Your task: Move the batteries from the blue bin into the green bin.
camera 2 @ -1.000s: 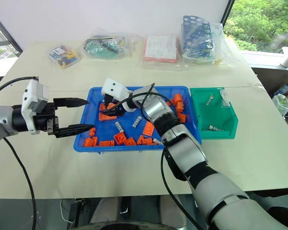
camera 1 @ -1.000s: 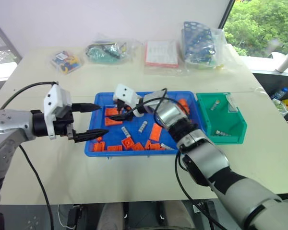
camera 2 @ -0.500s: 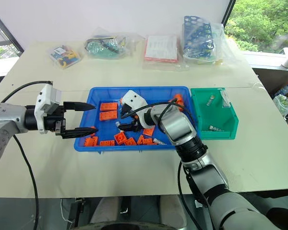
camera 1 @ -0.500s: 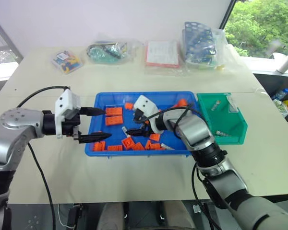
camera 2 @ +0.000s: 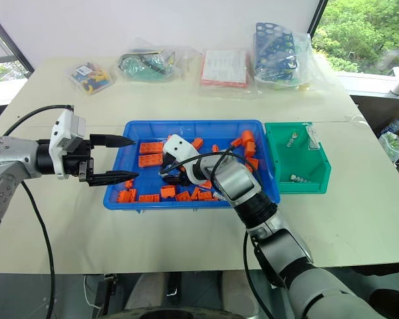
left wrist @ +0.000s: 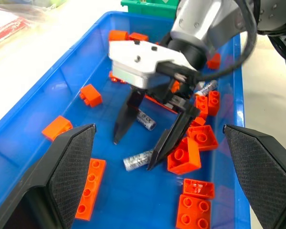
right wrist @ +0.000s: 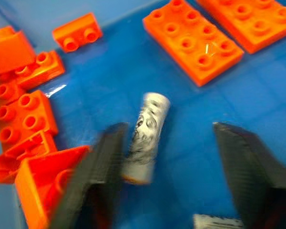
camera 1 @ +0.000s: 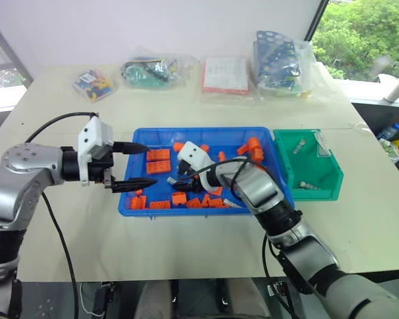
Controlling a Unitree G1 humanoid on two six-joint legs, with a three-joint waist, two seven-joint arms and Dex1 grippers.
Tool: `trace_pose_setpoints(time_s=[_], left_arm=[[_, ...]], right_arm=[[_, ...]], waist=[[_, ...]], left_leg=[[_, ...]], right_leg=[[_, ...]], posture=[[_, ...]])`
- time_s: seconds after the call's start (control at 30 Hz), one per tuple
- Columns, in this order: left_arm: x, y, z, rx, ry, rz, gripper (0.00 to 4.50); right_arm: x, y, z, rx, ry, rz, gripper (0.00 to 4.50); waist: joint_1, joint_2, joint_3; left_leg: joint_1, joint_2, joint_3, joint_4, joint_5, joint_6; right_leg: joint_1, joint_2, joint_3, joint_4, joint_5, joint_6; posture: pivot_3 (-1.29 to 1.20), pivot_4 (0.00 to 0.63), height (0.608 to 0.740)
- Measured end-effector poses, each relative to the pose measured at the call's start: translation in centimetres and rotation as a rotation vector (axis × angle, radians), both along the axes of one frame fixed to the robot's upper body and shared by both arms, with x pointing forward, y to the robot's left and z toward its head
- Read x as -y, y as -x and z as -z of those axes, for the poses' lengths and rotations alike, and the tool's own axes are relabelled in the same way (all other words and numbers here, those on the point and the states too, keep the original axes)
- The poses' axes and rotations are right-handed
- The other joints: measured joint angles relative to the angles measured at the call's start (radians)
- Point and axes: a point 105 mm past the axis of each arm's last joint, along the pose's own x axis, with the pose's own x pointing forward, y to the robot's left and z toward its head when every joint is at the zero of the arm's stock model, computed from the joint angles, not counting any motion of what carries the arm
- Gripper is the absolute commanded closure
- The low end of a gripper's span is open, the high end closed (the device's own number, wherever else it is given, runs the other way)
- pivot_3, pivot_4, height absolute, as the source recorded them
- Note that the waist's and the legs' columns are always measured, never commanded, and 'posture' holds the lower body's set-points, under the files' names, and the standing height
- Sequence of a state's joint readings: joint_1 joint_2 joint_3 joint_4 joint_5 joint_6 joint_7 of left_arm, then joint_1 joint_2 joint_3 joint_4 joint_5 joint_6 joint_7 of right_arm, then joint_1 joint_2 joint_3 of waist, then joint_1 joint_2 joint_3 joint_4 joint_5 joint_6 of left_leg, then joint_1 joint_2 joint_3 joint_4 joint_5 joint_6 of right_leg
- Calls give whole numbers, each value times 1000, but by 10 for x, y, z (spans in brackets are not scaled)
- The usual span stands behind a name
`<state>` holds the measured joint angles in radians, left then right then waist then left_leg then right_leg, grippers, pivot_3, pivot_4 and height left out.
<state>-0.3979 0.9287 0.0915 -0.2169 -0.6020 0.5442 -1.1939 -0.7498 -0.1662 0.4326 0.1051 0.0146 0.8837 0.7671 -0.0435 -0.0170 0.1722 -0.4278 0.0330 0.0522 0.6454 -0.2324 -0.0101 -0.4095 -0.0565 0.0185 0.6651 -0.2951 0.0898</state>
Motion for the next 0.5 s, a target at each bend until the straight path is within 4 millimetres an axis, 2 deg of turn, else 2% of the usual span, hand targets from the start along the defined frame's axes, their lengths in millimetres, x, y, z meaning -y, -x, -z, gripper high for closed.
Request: trace_pose_setpoints(time_s=[0.1, 0.27, 0.37, 0.4, 0.43, 0.47, 0.5], left_arm=[[0, 0, 0, 1, 4, -4, 0], [0, 0, 1, -3, 9, -6, 0], [3, -1, 2, -3, 25, -3, 0], [4, -1, 3, -3, 31, -1, 0], [5, -1, 3, -4, 37, 2, 0], [5, 0, 4, -6, 38, 3, 0], [7, 0, 4, -3, 45, 8, 0]], right_arm=[[2, 0, 0, 6, 4, -6, 4407], [0, 1, -5, -27, -34, -4, 4407], [9, -4, -25, -52, -96, 23, 4407], [14, -7, -34, -50, -119, 41, 4407], [30, -13, -54, -29, -156, 79, 4407], [47, -18, -70, 3, -171, 121, 4407], [75, -24, -87, 44, -178, 190, 4407]], waist=[[1, 0, 0], [0, 0, 0], [3, 0, 0], [5, 0, 0], [9, 0, 1], [13, 0, 0], [26, 0, 0]], left_leg=[[0, 0, 0, 0, 0, 0], [0, 0, 0, 0, 0, 0], [0, 0, 0, 0, 0, 0], [-1, 0, 0, 1, 0, 0], [-1, 0, 0, 1, 0, 0], [-1, 0, 0, 1, 0, 0], [-1, -1, 0, 1, -1, 1]], right_leg=[[0, 0, 0, 0, 0, 0], [0, 0, 0, 0, 0, 0], [0, 0, 0, 0, 0, 0], [0, 0, 0, 0, 0, 0], [0, -1, 0, 0, 0, 0], [0, -1, 0, 0, 0, 0], [1, -2, -1, -1, 0, 0]], posture=[[0, 150, 739], [0, 150, 739], [0, 150, 739], [0, 150, 739], [0, 150, 739], [0, 150, 739], [0, 150, 739]])
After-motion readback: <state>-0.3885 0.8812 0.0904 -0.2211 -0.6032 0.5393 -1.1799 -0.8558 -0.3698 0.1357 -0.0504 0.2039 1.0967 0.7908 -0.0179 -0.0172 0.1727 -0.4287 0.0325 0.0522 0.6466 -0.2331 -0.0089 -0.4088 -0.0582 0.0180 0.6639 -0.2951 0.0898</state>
